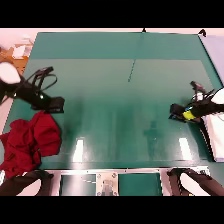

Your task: Fold the shirts.

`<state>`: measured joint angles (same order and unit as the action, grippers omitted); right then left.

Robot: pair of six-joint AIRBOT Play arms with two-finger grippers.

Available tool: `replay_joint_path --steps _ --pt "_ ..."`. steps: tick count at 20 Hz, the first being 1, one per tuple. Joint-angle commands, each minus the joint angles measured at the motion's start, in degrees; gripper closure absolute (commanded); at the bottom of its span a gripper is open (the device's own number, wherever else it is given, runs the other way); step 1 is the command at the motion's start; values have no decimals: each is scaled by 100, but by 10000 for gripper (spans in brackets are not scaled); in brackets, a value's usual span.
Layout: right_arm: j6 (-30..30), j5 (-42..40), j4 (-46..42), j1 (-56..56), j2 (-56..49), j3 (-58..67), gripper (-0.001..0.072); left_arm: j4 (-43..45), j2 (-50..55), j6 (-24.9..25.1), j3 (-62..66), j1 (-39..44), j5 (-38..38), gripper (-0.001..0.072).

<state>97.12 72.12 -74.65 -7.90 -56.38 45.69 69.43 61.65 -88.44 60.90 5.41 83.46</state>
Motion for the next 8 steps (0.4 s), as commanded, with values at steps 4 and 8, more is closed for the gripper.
replay_joint_path --steps 4,8 --pt "-11 -203 247 422 221 -424 699 216 -632 -164 -680 44 -280 684" --pt "-9 -203 245 422 221 -424 699 212 -632 -328 -682 44 -299 684"
